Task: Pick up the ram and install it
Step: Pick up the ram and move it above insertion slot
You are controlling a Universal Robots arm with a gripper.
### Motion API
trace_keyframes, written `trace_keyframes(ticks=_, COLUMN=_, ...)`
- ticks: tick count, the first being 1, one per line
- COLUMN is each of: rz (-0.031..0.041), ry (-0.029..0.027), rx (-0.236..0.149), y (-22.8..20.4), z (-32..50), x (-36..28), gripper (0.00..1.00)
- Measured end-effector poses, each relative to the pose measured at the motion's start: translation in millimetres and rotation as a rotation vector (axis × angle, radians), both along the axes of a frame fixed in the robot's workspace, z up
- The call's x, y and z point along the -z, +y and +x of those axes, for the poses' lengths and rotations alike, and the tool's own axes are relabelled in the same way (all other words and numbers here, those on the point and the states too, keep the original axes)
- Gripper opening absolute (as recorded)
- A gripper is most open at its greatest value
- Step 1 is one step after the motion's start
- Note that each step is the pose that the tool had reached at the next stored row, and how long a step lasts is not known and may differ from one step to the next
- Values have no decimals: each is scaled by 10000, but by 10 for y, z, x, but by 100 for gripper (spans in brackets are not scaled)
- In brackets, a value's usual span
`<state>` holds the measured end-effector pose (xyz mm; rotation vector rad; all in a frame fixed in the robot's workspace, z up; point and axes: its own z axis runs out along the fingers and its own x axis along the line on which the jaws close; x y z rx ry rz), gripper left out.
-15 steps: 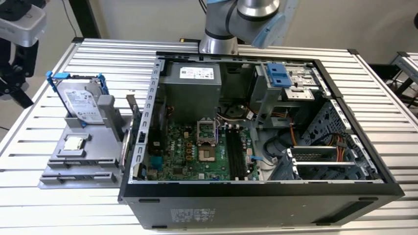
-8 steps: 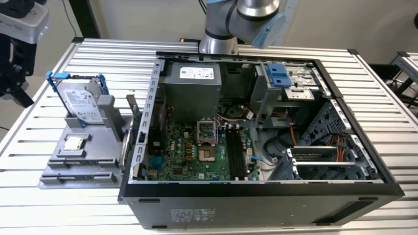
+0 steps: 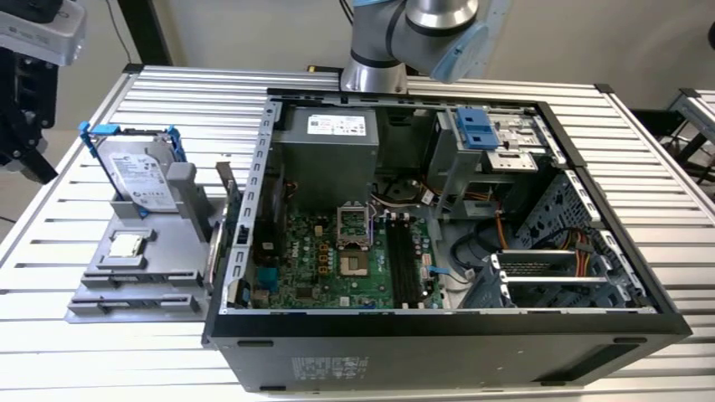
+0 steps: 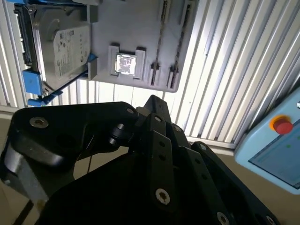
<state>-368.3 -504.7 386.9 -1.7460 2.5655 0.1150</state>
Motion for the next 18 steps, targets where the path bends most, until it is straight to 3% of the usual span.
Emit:
trace_keyframes(ticks=3, rz=0, ry=-49, rx=-446, y=1, z=0, x=1, gripper=0)
trace_keyframes(ticks=7, rz=-1, ry=-164, rx=-1126, y=1, z=0, x=8, gripper=0)
trace_keyframes(ticks=18, rz=8, ry=-291, rx=-3119, y=1, z=-1, x=29, gripper=0)
